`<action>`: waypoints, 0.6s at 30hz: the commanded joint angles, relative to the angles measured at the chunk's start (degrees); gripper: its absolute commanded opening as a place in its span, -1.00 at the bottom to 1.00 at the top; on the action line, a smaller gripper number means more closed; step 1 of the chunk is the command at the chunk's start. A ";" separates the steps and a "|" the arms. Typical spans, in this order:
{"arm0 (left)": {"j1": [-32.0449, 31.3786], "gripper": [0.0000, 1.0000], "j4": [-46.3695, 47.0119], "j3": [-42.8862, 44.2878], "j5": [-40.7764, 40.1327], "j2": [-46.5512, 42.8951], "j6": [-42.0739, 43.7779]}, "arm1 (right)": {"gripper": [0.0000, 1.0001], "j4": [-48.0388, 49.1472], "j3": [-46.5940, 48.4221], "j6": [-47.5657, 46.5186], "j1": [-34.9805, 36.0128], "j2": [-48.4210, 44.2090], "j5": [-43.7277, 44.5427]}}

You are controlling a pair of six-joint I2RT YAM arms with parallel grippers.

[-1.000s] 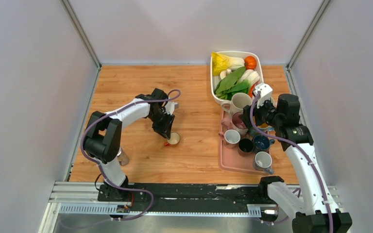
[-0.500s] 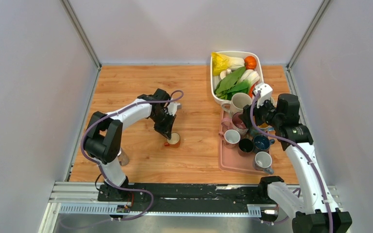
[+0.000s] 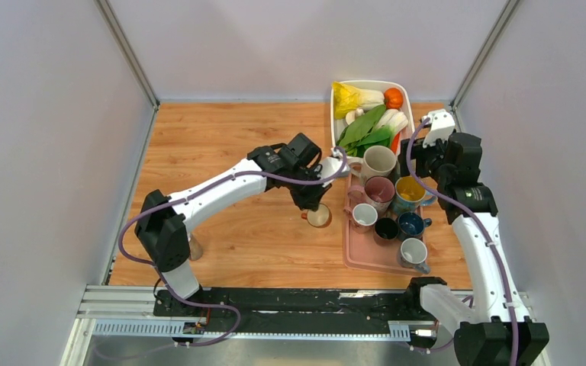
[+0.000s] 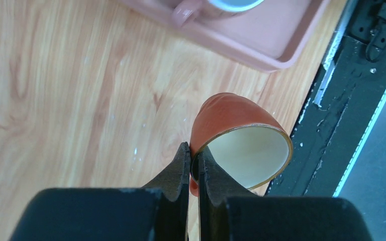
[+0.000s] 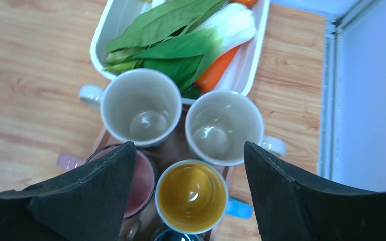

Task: Turn the mug right side up
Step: Place the cup on the tray.

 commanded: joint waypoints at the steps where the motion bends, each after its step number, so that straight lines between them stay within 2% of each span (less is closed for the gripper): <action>1: -5.42 -1.00 -0.54 6.34 -2.36 0.37 7.87 | 0.66 4.17 5.41 4.45 -0.31 1.58 7.44; 4: -10.47 -1.00 -1.44 10.78 -4.63 3.10 10.06 | 0.77 2.99 9.40 3.75 -0.31 3.13 7.07; 6: -12.57 -1.00 -2.64 13.45 -5.94 5.08 11.40 | 0.98 -1.16 13.85 0.86 -0.31 4.78 5.24; 10: -15.21 -1.00 -5.32 19.33 -6.34 9.49 12.14 | 1.00 -9.37 21.74 -4.06 -0.31 7.84 7.42; 13: -16.61 -1.00 -5.35 22.22 -5.51 11.39 12.84 | 1.00 -9.43 22.45 -5.12 -0.27 6.96 9.17; 18: -19.24 -1.00 -3.33 21.17 -6.29 13.98 13.48 | 1.00 -8.72 21.91 -3.53 -0.31 5.19 8.12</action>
